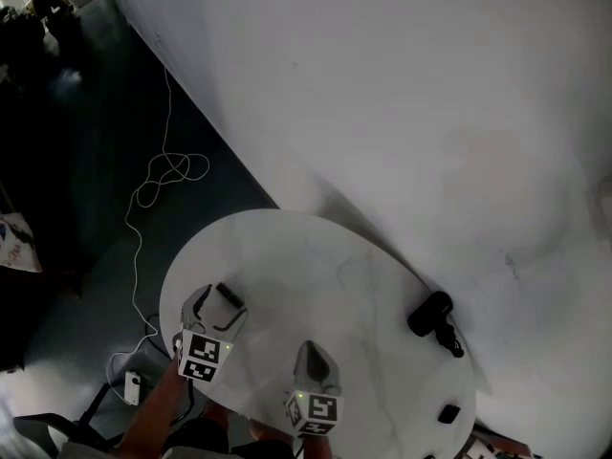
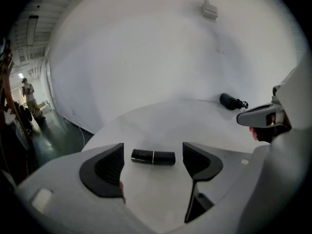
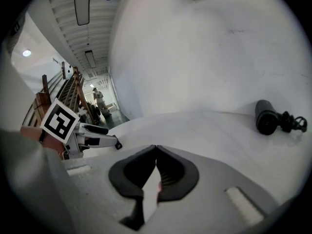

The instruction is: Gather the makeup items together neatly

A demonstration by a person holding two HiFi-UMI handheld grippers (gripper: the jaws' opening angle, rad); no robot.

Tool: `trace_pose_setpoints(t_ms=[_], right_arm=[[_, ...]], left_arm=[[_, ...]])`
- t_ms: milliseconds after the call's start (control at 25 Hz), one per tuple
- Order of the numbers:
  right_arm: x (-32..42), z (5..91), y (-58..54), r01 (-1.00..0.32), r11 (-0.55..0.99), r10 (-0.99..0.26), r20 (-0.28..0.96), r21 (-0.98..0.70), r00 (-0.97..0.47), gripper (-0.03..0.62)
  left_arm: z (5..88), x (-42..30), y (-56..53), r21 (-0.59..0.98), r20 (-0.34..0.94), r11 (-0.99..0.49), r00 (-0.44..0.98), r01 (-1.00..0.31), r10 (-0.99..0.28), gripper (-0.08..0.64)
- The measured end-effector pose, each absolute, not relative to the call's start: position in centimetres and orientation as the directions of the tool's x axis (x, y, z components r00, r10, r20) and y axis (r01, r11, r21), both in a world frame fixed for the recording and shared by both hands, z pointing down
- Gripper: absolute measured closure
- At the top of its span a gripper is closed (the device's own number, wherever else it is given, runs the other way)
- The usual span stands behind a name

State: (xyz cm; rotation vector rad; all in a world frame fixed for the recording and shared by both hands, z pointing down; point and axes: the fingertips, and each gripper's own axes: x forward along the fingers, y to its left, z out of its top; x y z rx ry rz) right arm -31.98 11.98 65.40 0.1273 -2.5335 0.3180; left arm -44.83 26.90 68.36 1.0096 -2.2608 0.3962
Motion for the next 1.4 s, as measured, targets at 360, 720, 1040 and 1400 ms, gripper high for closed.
trace_pose_setpoints(t_ms=[360, 720, 1040, 1400], right_arm=[[-30.9, 59.2, 8.6, -0.203, 0.970, -0.112, 0.487, -0.138, -0.866, 0.588], [-26.3, 50.6, 4.1, -0.332, 0.941, -0.280, 0.394, -0.069, -0.875, 0.588], [-19.3, 45.6, 0.7, -0.478, 0.878, -0.443, 0.315, -0.039, -0.839, 0.588], [-11.9, 42.5, -0.5, -0.582, 0.813, -0.566, 0.242, 0.007, -0.788, 0.588]], left_arm=[[59.2, -44.0, 23.9, -0.044, 0.503, 0.646, -0.575, -0.762, -0.645, 0.198], [48.6, -40.5, 17.3, -0.042, 0.321, 0.543, -0.526, -0.839, -0.788, 0.306], [44.0, -33.8, 12.2, -0.033, 0.266, 0.401, -0.395, -0.915, -0.879, 0.384], [42.2, -27.3, 9.7, -0.052, 0.242, 0.291, -0.295, -0.955, -0.924, 0.483]])
